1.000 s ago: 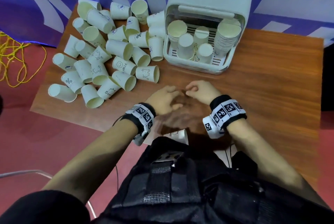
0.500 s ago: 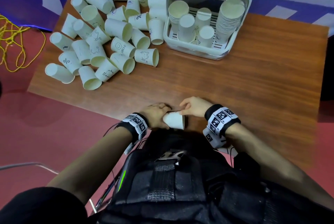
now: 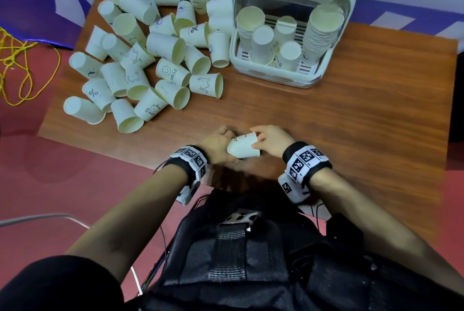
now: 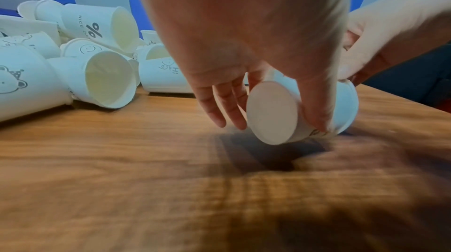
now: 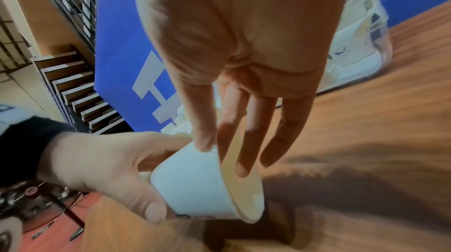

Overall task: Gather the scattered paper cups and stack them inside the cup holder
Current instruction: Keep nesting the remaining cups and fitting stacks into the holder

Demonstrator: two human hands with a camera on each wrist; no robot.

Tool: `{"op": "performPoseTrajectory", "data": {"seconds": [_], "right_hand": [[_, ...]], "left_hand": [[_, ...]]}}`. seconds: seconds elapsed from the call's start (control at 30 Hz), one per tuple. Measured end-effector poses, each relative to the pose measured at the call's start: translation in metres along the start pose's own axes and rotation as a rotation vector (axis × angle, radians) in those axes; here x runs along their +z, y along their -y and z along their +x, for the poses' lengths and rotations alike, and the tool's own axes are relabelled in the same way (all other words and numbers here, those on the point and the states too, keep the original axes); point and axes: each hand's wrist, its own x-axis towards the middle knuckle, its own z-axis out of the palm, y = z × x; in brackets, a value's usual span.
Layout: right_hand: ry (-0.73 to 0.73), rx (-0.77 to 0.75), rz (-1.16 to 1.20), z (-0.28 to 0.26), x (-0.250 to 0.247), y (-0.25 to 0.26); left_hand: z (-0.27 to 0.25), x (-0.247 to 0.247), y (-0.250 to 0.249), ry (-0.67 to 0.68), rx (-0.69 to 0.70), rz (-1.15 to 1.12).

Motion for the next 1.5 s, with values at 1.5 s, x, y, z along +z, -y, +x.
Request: {"op": "performPoseTrajectory", "data": {"seconds": [1.5], "right_hand": [[-0.719, -0.066, 0.355, 0.043, -0.087, 0.116]], "left_hand": [[0.071, -0.214, -0.001, -0.595, 0.469, -0.206]]}}
